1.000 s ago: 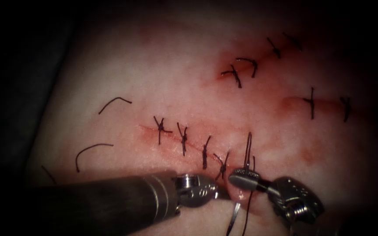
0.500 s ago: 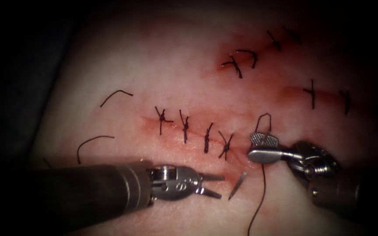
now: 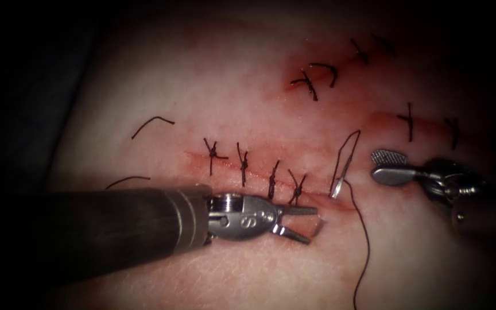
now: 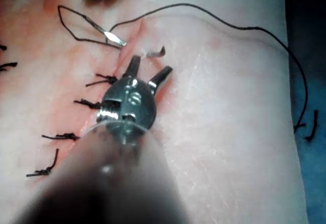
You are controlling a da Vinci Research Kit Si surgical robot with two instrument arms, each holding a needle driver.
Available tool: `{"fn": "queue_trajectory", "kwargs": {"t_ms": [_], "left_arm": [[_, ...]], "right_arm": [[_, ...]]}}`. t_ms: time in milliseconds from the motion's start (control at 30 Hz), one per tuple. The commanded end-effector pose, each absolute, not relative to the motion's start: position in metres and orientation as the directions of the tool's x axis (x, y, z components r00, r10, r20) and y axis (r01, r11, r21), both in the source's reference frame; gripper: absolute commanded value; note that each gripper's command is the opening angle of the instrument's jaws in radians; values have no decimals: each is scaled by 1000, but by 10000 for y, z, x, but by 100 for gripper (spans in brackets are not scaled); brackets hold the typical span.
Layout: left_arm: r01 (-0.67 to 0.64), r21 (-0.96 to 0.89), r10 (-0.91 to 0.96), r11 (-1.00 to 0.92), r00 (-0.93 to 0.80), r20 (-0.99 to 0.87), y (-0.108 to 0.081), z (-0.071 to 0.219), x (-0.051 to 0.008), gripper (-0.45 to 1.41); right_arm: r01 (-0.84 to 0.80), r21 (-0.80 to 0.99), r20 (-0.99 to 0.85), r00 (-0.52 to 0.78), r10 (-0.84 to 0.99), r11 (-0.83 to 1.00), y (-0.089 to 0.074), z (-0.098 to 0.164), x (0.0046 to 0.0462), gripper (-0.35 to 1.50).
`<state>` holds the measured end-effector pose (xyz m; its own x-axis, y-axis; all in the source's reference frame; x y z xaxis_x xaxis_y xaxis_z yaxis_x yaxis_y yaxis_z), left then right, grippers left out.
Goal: Wound Closure
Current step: Pull the needle through with the left gripper.
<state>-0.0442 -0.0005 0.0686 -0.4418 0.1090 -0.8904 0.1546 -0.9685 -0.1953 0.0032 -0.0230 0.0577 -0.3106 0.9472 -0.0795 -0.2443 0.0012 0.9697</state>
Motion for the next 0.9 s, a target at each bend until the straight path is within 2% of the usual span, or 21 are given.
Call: {"fn": "queue_trajectory", "kwargs": {"t_ms": [33, 400, 433, 500, 533, 900], "left_arm": [[162, -192, 105, -968, -435, -894, -8, 693, -449, 14], [223, -177, 86, -959, -363, -928, -8, 694, -457, 5], [227, -175, 85, -958, -357, -930, -8, 694, -459, 0], [247, -171, 83, -954, -331, -940, -6, 695, -463, -38], [252, -168, 80, -953, -324, -943, -6, 696, -464, -45], [357, -390, 321, -849, -237, -917, -1, 690, -460, -45]], "right_arm": [[-243, 970, -80, -309, 948, 3, -235, 588, 38, 138], [-242, 970, -96, -312, 945, 18, -242, 600, 40, 133], [-246, 969, -98, -311, 945, 19, -243, 602, 40, 133], [-247, 969, -101, -308, 946, 22, -245, 605, 40, 131], [-247, 969, -103, -308, 946, 25, -247, 606, 40, 131], [-256, 966, -96, -309, 946, 14, -258, 610, 40, 121]]}}
